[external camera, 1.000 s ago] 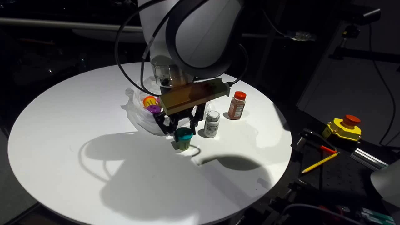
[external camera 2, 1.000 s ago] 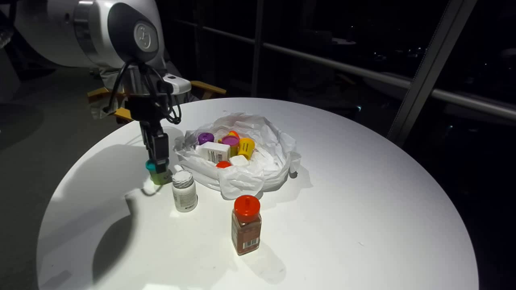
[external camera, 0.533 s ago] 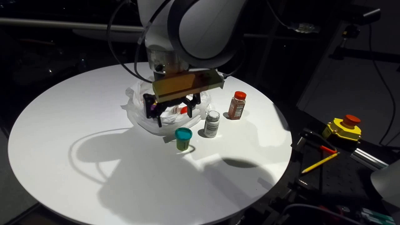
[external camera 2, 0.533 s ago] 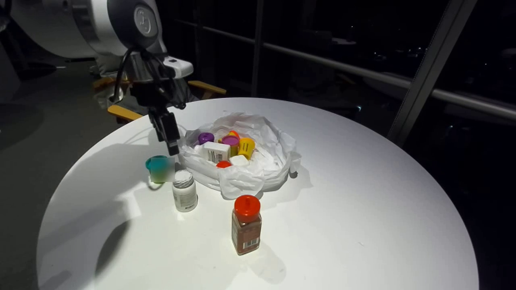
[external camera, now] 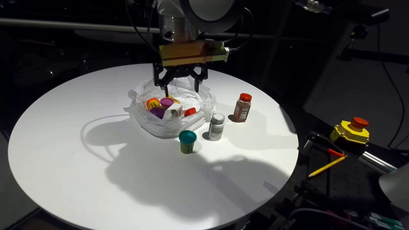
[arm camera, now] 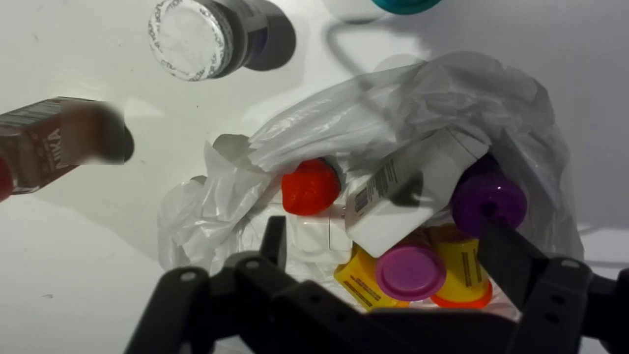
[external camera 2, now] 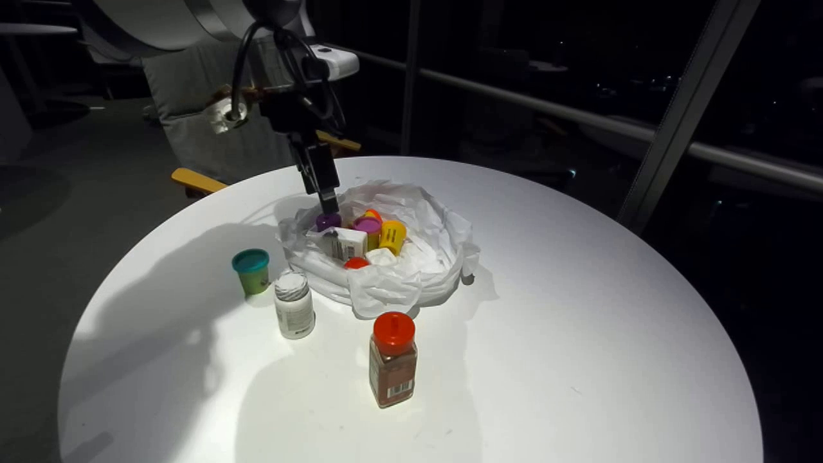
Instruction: Remove all the objects from the white plastic bag and put them on the table
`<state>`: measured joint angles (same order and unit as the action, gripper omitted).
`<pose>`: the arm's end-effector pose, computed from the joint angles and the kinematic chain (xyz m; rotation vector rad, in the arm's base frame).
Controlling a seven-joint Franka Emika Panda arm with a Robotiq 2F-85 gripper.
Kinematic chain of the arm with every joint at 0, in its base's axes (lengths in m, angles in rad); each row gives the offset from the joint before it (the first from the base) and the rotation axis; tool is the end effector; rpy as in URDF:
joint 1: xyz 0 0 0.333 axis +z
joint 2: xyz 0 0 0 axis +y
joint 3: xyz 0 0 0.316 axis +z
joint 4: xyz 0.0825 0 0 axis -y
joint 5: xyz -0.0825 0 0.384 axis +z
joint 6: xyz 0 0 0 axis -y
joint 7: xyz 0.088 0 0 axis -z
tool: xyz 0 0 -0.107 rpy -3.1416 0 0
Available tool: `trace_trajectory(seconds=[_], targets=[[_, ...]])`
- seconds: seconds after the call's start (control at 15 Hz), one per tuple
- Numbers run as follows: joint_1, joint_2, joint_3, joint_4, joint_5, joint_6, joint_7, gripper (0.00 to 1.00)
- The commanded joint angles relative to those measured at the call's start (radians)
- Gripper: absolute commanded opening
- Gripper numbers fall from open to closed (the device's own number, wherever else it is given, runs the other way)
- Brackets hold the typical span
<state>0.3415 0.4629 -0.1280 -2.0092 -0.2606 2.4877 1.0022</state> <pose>0.5933 0.1319 0.2254 2.8461 -0.8316 0.2018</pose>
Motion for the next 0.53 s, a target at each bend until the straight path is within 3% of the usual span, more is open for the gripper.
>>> trace_trajectory(seconds=[0.0, 0.47], targets=[[-0.043, 0.072, 0.003, 0.091, -0.017, -0.021, -0.022, 1.00], [-0.112, 0.212, 0.024, 0.277, 0.042, -0.030, -0.138, 1.00]])
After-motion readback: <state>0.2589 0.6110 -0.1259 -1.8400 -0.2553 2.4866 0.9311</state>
